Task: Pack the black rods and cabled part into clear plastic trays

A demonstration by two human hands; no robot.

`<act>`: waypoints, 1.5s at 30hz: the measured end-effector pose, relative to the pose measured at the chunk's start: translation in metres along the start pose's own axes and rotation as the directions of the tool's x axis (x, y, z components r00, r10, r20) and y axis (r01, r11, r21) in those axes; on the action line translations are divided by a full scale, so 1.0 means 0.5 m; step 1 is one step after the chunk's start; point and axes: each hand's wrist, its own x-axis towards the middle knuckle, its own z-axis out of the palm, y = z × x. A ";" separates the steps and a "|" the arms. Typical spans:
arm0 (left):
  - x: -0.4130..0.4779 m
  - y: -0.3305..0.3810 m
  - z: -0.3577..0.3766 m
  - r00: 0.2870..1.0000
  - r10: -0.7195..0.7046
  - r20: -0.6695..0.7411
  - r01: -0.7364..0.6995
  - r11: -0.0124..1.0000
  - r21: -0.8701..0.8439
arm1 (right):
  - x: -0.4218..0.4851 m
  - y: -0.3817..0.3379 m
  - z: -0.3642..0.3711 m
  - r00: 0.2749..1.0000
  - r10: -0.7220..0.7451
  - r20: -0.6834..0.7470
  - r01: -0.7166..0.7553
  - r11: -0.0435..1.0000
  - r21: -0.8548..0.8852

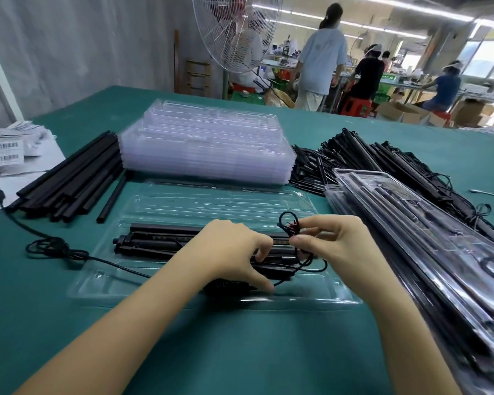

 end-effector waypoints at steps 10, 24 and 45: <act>0.001 0.001 0.002 1.000 0.004 0.019 -0.004 1.000 0.014 | -0.001 0.059 0.011 0.980 0.044 0.193 -0.012 0.986 -0.165; -0.001 0.010 0.004 0.999 -0.017 -0.049 0.017 1.000 0.009 | -0.013 0.098 0.023 0.989 -0.011 0.150 0.077 0.896 -0.438; 0.013 0.049 0.041 0.982 -0.149 -0.112 0.166 0.972 0.164 | -0.077 0.092 -0.022 0.989 -0.090 0.114 0.126 0.921 -0.368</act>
